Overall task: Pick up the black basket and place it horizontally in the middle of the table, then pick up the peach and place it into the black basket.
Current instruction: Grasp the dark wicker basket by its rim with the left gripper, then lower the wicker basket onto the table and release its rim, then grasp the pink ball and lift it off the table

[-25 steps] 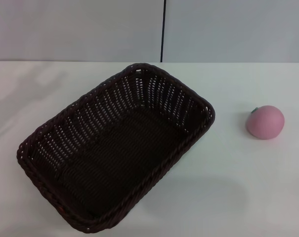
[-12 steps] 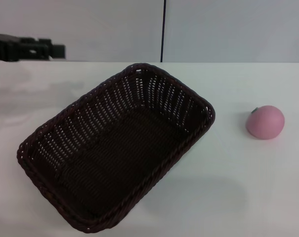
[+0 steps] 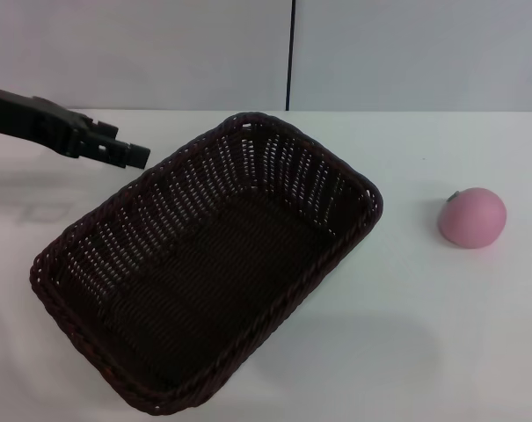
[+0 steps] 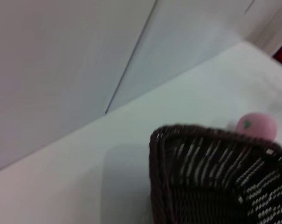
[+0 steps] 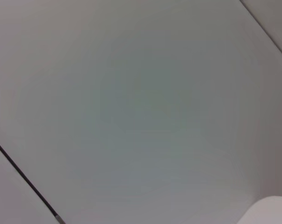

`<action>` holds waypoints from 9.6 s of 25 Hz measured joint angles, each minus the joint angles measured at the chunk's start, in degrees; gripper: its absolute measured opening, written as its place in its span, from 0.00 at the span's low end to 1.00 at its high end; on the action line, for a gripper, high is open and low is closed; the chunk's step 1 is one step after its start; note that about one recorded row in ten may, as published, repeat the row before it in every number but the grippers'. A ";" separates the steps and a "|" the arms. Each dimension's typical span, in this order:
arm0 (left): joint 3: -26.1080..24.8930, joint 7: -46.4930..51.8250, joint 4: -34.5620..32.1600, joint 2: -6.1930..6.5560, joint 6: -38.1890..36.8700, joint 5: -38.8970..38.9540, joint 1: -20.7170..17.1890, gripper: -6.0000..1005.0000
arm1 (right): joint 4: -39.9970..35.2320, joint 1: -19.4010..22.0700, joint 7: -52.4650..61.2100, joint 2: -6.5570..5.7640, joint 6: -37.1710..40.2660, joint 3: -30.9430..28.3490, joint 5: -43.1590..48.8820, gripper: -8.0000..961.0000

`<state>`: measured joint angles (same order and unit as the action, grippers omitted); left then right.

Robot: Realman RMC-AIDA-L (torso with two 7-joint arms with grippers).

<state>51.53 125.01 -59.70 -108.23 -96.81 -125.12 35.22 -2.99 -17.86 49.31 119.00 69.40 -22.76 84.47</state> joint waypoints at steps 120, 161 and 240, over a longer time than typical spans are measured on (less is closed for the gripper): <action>5.13 -27.71 1.60 -9.86 -1.35 -6.47 17.27 0.20 | 2.47 0.63 1.17 0.09 -4.74 -0.50 -2.30 0.75; 1.77 -46.75 1.86 -9.87 17.67 32.62 -0.06 0.84 | 1.50 1.16 0.89 -0.08 -1.07 3.59 -1.00 0.75; 1.68 -58.16 21.53 -10.03 9.06 61.72 -9.45 0.83 | -3.55 -9.72 -7.03 -0.37 29.99 11.86 29.31 0.06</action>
<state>53.21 66.85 -38.17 -118.26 -87.75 -63.40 25.77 -6.54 -27.59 42.28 118.63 99.39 -10.90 113.78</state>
